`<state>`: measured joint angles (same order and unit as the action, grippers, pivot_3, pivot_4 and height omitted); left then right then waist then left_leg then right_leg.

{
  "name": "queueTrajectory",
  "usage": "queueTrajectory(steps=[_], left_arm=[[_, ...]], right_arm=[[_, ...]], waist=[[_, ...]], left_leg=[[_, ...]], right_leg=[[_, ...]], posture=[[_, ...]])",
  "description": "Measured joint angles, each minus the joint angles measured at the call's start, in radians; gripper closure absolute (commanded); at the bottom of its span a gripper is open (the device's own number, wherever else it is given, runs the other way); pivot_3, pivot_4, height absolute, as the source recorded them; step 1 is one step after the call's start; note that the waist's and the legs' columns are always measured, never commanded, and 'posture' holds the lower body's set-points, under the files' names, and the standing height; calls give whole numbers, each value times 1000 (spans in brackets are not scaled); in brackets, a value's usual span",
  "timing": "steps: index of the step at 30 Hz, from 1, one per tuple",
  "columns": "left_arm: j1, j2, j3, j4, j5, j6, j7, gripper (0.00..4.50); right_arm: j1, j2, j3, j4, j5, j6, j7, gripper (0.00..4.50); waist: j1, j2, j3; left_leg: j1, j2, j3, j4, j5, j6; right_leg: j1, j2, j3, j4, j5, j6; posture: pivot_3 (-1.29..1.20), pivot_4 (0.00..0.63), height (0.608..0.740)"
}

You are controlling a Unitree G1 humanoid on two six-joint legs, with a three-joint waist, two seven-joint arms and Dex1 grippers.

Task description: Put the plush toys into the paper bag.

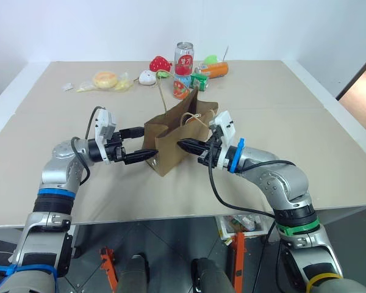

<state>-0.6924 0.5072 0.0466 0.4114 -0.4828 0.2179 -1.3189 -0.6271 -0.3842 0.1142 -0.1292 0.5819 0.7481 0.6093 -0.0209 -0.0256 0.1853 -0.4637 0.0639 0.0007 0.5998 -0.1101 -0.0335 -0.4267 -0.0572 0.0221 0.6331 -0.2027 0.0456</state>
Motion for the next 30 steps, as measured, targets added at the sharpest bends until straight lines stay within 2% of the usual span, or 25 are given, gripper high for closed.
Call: queueTrajectory(steps=[7, 17, 21, 22, 23, 24, 25, 26, 27, 28, 29, 30], left_arm=[[-1, -29, -29, -71, 10, 22, 15, 0], [13, -60, -111, -102, 174, -4, 200, 0], [10, -80, -105, -102, 176, 19, 268, 888], [4, -91, -101, -102, 172, 33, 290, 1562], [1, -93, -98, -102, 169, 37, 292, 1562], [-5, -97, -88, -102, 158, 52, 297, 2162], [-5, -98, -88, -102, 157, 53, 298, 2407], [-7, -101, -84, -102, 150, 65, 310, 2933], [-7, -101, -84, -102, 150, 66, 311, 2933], [-7, -101, -84, -102, 149, 67, 311, 3482], [-8, -101, -84, -102, 149, 69, 312, 3578], [-8, -101, -84, -102, 149, 72, 313, 4133]], right_arm=[[-19, 45, -2, 40, -44, -20, -25, 4469], [-32, 63, -12, 49, -68, -26, -33, 4469], [-32, 63, -14, 49, -74, -26, -35, 4500], [-32, 63, -14, 49, -76, -26, -36, 4500], [-32, 63, -14, 49, -76, -26, -36, 4500], [-32, 63, -15, 49, -77, -26, -37, 4500], [-32, 63, -15, 49, -77, -26, -37, 4500], [-32, 63, -16, 49, -77, -26, -38, 4500], [-32, 63, -16, 49, -77, -26, -38, 4500], [-32, 62, -17, 49, -77, -26, -38, 4500], [-32, 62, -17, 49, -78, -26, -39, 4500], [-32, 62, -17, 49, -78, -26, -40, 4500]], waist=[[0, 0, 0], [0, 0, 0], [0, 0, 0], [0, 0, 0], [0, 0, 0], [0, 0, 0], [0, 0, 0], [0, 0, 0], [0, 0, 0], [0, 0, 0], [0, 0, 0], [0, 0, 0]], left_leg=[[0, 0, 0, 0, 0, 0], [0, 0, 0, 0, 0, 0], [0, 0, 0, 0, 0, 0], [0, 0, 0, 1, 0, 0], [0, 0, 0, 1, 0, 0], [0, 0, 0, 0, 0, 0], [0, 0, 0, 0, 0, 0], [0, 0, 0, 0, 0, 0], [0, 0, 0, 0, 0, 0], [0, 0, 0, 0, 0, 0], [0, 0, 0, 0, 0, 0], [0, 0, 0, 0, 0, 0]], right_leg=[[0, 0, 0, 0, 0, 0], [0, 0, 0, 0, 0, 0], [0, 0, 0, 0, 0, 0], [0, 0, 0, 0, 0, 0], [0, 0, 0, 0, 0, 0], [0, 0, 0, 1, 0, 0], [0, 0, 0, 1, 0, 0], [0, 0, 0, 1, 0, 0], [0, 0, 0, 1, 0, 0], [0, 0, 0, 1, 0, 0], [0, 0, 0, 1, 0, 0], [0, 0, 0, 1, 0, 0]], posture=[[0, 150, 740], [0, 150, 740], [0, 150, 740], [0, 150, 740], [0, 150, 740], [0, 150, 740], [0, 150, 740], [0, 150, 740], [0, 150, 740], [0, 150, 740], [0, 150, 740], [0, 150, 740]])
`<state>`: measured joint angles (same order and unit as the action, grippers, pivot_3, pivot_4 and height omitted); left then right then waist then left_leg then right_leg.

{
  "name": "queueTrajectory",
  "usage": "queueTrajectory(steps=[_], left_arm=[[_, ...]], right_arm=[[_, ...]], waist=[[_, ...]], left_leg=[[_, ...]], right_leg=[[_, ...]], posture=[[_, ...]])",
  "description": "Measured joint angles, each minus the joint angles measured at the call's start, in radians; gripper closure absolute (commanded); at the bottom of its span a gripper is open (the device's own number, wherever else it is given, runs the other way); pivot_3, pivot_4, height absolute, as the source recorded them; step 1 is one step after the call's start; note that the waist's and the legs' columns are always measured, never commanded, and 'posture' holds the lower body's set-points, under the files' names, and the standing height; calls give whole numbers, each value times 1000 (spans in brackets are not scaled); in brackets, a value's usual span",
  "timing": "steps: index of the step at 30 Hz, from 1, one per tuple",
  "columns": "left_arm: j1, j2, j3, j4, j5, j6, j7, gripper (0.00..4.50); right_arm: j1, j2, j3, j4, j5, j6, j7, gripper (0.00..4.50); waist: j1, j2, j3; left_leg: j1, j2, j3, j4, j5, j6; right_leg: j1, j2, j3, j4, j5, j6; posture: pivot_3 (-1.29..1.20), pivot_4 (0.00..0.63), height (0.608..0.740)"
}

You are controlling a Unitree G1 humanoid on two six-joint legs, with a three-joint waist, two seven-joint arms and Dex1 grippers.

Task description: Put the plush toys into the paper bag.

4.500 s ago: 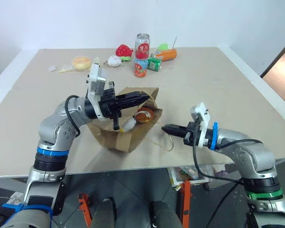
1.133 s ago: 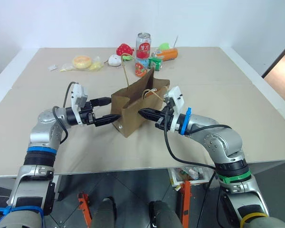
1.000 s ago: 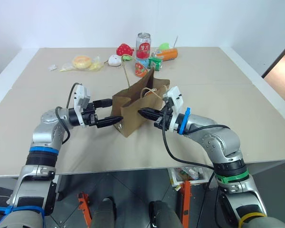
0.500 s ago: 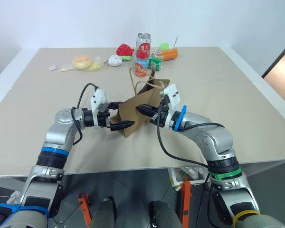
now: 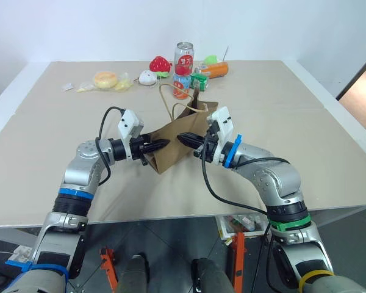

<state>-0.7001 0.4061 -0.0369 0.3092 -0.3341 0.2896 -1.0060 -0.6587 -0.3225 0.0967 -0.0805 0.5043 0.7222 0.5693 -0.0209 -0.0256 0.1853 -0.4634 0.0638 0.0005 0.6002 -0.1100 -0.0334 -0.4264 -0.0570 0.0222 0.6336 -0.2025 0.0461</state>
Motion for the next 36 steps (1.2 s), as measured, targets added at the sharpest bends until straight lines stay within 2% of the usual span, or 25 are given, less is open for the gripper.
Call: queueTrajectory(steps=[1, 8, 11, 14, 17, 19, 23, 27, 30, 33, 35, 36], left_arm=[[0, 0, 0, 0, 0, 1, 4, 4411], [-32, 9, 4, 22, 1, 0, -6, 4411], [-45, 28, 26, 57, -19, -25, -65, 4411], [-46, 52, 45, 75, -31, -48, -119, 4411], [-46, 95, 49, 77, -94, -79, -310, 4411], [-46, 164, 55, 87, -121, -92, -470, 4411], [-47, 205, -5, 148, -127, -161, -591, 4411], [-59, 206, -58, 226, -129, -239, -602, 4411], [-88, 182, -73, 292, -127, -280, -604, 4411], [-111, 114, -57, 334, -119, -315, -595, 4411], [-111, 109, -55, 336, -118, -316, -593, 3981], [-111, 107, -54, 339, -117, -316, -592, 3572]], right_arm=[[2, -4, -4, -4, 0, 1, 0, 4500], [35, -61, -69, -40, 11, 18, 1, 4500], [124, -173, -195, -168, 131, 82, 67, 4500], [167, -235, -279, -235, 205, 108, 110, 4500], [270, -367, -391, -276, 294, 149, 191, 4500], [338, -455, -480, -275, 328, 181, 238, 4500], [391, -502, -521, -315, 393, 214, 264, 4500], [431, -504, -521, -352, 434, 235, 270, 4500], [439, -504, -521, -370, 460, 240, 258, 4500], [441, -499, -497, -386, 472, 239, 233, 4500], [443, -499, -494, -389, 473, 239, 232, 4500], [445, -499, -491, -390, 473, 239, 231, 4500]], waist=[[0, 0, 0], [1, 0, 0], [4, 0, 0], [3, 0, 0], [3, 0, 0], [-1, 0, 0], [0, 0, 0], [0, 0, 0], [1, 0, 0], [3, 0, 0], [3, 0, 0], [3, 0, 0]], left_leg=[[0, 0, 0, 0, 0, 0], [0, 0, 0, 0, 0, 0], [-1, 0, 0, 0, 0, 0], [-1, 0, 0, -1, -1, 0], [-1, 0, 0, -1, -1, 0], [1, 0, 1, -1, -1, -1], [2, 0, 0, 0, -1, -1], [1, 0, 0, 1, -1, -1], [0, 0, 0, 3, -1, -1], [0, 0, 0, 2, -1, 0], [0, 0, 0, 2, -1, 0], [0, 0, 0, 2, -1, 0]], right_leg=[[0, 0, 0, 0, 0, 0], [0, 0, 0, 0, 0, 0], [0, 0, 0, 0, -1, 1], [0, 0, 0, -1, -2, 1], [0, -1, 0, -1, -2, 0], [0, -1, 0, -1, -2, -1], [2, -1, -1, -1, -1, -2], [2, -2, -1, -1, -1, -2], [2, -3, -1, -1, -1, -2], [2, -2, -1, -1, -1, -1], [2, -2, -1, -1, -1, -1], [2, -2, -1, -1, -1, -1]], posture=[[0, 150, 740], [0, 150, 740], [0, 150, 740], [0, 150, 740], [0, 150, 740], [0, 150, 740], [0, 150, 740], [0, 150, 740], [0, 150, 740], [0, 150, 740], [0, 150, 740], [0, 150, 740]])
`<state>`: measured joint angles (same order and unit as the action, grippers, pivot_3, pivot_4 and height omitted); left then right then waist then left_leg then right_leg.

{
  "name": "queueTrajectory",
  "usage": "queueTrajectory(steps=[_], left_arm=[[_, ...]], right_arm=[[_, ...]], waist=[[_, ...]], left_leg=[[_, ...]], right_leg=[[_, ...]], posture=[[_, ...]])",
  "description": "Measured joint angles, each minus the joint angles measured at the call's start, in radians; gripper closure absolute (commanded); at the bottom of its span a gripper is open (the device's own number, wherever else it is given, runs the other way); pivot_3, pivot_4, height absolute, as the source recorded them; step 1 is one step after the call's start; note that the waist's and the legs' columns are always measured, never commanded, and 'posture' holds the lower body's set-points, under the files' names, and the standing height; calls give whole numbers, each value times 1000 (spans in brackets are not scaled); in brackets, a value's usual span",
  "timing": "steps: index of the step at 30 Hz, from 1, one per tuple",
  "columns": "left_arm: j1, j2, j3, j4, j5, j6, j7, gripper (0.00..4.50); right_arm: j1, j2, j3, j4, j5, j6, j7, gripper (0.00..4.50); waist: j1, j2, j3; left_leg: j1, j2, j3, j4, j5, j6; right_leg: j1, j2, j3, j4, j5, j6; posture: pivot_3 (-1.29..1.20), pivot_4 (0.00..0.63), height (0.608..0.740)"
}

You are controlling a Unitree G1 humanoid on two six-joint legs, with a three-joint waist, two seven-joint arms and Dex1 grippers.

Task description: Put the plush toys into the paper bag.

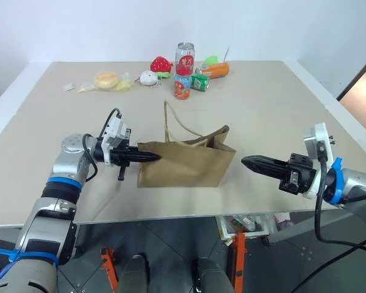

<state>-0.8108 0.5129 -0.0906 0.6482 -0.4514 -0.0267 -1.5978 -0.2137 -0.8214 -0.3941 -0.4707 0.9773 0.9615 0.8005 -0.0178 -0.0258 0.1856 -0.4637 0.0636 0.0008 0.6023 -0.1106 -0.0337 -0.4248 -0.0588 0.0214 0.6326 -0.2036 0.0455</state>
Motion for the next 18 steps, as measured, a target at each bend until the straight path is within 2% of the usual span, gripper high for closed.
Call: queueTrajectory(steps=[3, 4, 5, 8, 13, 18], left_arm=[[7, -1, 29, -10, -1, 14, 21, 2842], [10, 0, 31, -14, -2, 17, 22, 2307], [28, 5, 37, -42, -10, 40, 22, 2108], [82, 22, 63, -91, -20, 73, 34, 773], [95, 57, 113, -192, -45, 147, 77, 773], [102, 132, 174, -368, -150, 393, 157, 773]], right_arm=[[2, 0, 1, 0, 0, -2, -2, 4500], [2, 0, 1, 1, 0, -2, -2, 4500], [1, -1, 3, 2, 0, -3, -2, 4500], [-8, -9, 16, 17, -1, -6, 6, 4500], [-24, -43, 17, 45, 0, -12, 32, 4500], [-13, -97, -3, 48, 16, -11, 79, 4500]], waist=[[-3, 0, 0], [-3, 0, 0], [-4, 0, 0], [-3, 0, 0], [-3, 0, 0], [-3, 0, 0]], left_leg=[[0, 0, 0, -1, 0, 0], [0, 0, 0, -1, 0, 0], [1, 0, 0, -1, 0, 0], [0, 0, 0, 0, 0, 0], [1, 0, 0, 0, 0, 0], [1, 0, 0, -1, 0, 0]], right_leg=[[-1, 1, 0, 0, 0, 0], [-1, 1, 0, 0, 0, 0], [-1, 1, 0, 0, 0, 0], [0, 0, 0, 0, 0, 0], [1, 0, 0, 0, 0, 0], [0, 0, 0, 0, 0, 1]], posture=[[0, 150, 740], [0, 150, 740], [0, 150, 740], [0, 150, 740], [0, 150, 740], [0, 150, 740]])
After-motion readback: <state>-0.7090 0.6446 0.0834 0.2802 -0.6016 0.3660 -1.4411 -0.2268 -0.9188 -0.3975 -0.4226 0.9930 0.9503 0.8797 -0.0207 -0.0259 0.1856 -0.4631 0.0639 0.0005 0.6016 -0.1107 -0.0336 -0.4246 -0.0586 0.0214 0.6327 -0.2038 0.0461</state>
